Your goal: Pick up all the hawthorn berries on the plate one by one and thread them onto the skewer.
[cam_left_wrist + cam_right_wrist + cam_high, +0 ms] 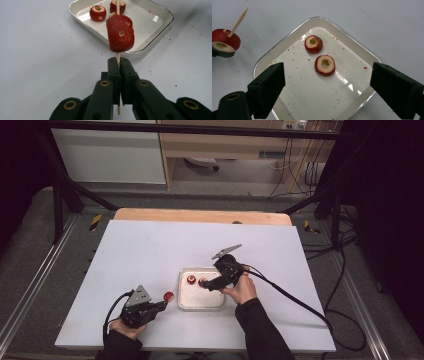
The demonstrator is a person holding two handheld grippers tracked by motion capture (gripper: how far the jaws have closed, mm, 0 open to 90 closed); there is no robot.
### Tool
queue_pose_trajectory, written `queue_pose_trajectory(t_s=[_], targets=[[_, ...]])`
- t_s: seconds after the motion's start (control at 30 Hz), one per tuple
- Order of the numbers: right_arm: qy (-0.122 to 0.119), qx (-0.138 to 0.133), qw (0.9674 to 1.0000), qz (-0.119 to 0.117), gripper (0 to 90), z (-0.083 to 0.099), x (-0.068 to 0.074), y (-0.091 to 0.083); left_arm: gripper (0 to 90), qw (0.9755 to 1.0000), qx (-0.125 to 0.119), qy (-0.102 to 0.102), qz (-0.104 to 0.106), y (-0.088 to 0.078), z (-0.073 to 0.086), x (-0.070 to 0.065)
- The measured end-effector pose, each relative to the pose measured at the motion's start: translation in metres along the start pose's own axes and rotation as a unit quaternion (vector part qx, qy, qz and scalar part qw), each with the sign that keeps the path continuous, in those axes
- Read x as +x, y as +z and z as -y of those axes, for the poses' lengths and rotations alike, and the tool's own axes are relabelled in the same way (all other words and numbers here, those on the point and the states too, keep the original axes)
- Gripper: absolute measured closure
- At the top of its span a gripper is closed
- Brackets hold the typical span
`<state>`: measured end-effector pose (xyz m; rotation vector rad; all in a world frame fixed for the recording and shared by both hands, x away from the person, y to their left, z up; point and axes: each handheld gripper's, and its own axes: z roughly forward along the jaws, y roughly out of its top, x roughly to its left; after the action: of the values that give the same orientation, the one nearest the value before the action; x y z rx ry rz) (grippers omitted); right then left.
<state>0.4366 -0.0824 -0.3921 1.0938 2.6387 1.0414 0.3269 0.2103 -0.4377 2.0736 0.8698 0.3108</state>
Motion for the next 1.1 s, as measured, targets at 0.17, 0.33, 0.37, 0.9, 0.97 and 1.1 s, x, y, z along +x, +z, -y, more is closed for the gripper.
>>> queue_pose_trajectory(t_s=[0.17,0.33,0.37,0.9,0.97,1.1], targets=[[0.002,0.038,0.9993,0.000,11.6,-0.010,-0.001,0.016,87.9,1.0000,0.002,-0.001,-0.001,0.000,0.001,0.001],[0.007,0.065,0.9979,0.003,14.1,-0.018,-0.001,0.031,87.9,1.0000,0.004,-0.003,-0.001,0.001,0.001,0.002],[0.004,0.069,0.9976,0.002,17.0,-0.019,-0.002,0.033,88.0,1.0000,0.004,-0.002,-0.001,0.000,0.001,0.002],[0.015,0.110,0.9937,-0.018,49.9,-0.026,-0.008,0.045,87.9,1.0000,0.005,-0.003,-0.002,0.002,0.000,0.002],[0.020,0.114,0.9930,-0.020,50.8,-0.026,-0.009,0.046,87.9,1.0000,0.005,-0.003,-0.001,0.002,0.000,0.002],[0.022,0.121,0.9921,-0.024,54.7,-0.025,-0.010,0.049,88.0,1.0000,0.006,-0.003,-0.001,0.002,0.000,0.002]])
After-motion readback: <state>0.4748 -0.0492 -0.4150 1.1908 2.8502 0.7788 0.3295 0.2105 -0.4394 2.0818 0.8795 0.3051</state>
